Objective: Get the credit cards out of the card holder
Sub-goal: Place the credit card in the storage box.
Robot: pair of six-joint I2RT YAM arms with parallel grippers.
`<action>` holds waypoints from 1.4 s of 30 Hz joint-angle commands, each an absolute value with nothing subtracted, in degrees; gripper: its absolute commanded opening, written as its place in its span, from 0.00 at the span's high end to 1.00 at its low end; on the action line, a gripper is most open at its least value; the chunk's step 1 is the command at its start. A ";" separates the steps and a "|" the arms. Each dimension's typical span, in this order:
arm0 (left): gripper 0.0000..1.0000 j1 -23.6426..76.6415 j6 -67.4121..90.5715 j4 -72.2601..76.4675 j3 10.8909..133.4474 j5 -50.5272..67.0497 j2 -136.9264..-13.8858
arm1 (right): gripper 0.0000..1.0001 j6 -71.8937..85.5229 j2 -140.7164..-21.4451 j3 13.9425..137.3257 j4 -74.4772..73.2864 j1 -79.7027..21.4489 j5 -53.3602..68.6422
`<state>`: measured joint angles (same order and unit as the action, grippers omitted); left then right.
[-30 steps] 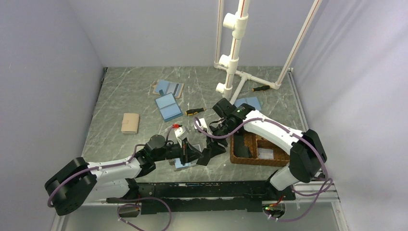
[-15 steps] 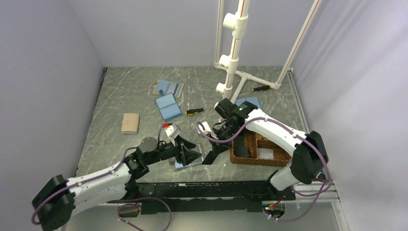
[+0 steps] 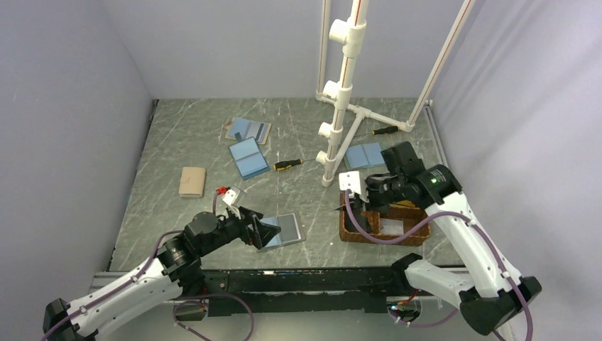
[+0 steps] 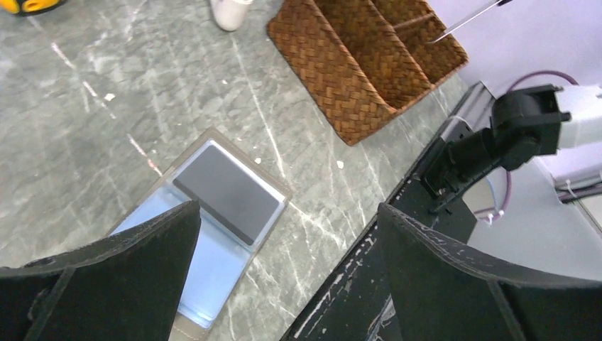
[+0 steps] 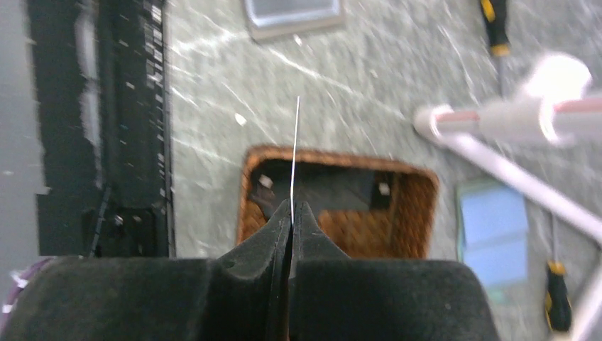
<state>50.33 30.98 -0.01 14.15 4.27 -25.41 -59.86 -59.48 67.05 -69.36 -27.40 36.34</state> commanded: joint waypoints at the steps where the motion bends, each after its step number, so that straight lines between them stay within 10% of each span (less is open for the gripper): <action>1: 0.01 50.17 34.60 -3.05 14.09 -2.63 -24.58 | 1.00 -57.84 -56.72 66.36 -68.76 -24.27 21.08; 25: 0.00 50.04 38.80 -9.62 15.68 -5.49 -26.40 | 0.98 -53.22 -70.05 50.85 -38.56 -23.73 -3.17; 42: 0.01 50.04 38.86 -8.26 14.60 -3.89 -27.38 | 0.74 -52.60 -68.72 52.54 -53.73 -24.43 19.41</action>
<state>50.26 38.39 -9.78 14.06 -4.64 -27.22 -52.34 -71.77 47.72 -45.89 -24.14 9.58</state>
